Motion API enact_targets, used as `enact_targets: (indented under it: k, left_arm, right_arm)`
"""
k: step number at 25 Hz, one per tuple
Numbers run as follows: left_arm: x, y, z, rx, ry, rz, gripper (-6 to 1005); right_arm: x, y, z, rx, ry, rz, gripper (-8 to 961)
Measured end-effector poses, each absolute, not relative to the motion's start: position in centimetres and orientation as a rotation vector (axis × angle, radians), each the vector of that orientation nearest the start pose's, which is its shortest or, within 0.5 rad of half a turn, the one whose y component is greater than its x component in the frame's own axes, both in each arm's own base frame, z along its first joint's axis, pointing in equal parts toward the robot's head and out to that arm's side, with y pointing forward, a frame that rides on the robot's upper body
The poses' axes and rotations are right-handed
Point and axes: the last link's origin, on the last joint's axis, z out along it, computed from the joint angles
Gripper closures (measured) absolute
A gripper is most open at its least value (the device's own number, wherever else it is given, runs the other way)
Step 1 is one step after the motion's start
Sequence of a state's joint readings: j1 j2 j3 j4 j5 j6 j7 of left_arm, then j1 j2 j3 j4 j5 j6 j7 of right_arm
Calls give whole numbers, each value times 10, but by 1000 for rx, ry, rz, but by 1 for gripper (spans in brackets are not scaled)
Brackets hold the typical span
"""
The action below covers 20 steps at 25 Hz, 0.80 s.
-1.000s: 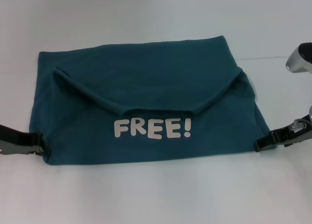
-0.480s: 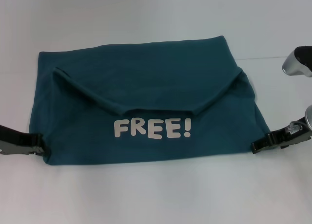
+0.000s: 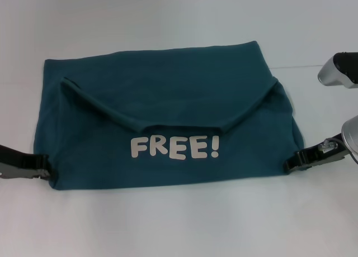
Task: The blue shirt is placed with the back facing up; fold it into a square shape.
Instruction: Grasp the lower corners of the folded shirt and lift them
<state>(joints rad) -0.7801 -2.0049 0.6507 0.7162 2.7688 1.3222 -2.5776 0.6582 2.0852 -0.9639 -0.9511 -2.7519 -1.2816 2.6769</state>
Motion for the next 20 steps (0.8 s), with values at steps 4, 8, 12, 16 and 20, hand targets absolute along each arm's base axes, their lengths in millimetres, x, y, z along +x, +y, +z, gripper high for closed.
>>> enact_targets:
  k: [4,8,12,16,20]
  left_arm:
    - [-291,397,37,-2081,-1702,112,982]
    - [-291,397,36,-2088,-1696,112,983]
    - [-291,393,37,-2124,-1693,100,983]
    - [-292,385,41,-2151,-1734,128,983]
    - [-294,367,45,-2196,-1804,198,982]
  right_arm:
    - [277,388,18,-2100,1499,-251,444]
    - [275,389,20,-2111,1487,-237,671]
    - [271,387,22,-2163,1477,-247,779]
    - [264,379,23,-2255,1455,-313,802]
    - [257,364,24,-2382,1450,-390,825]
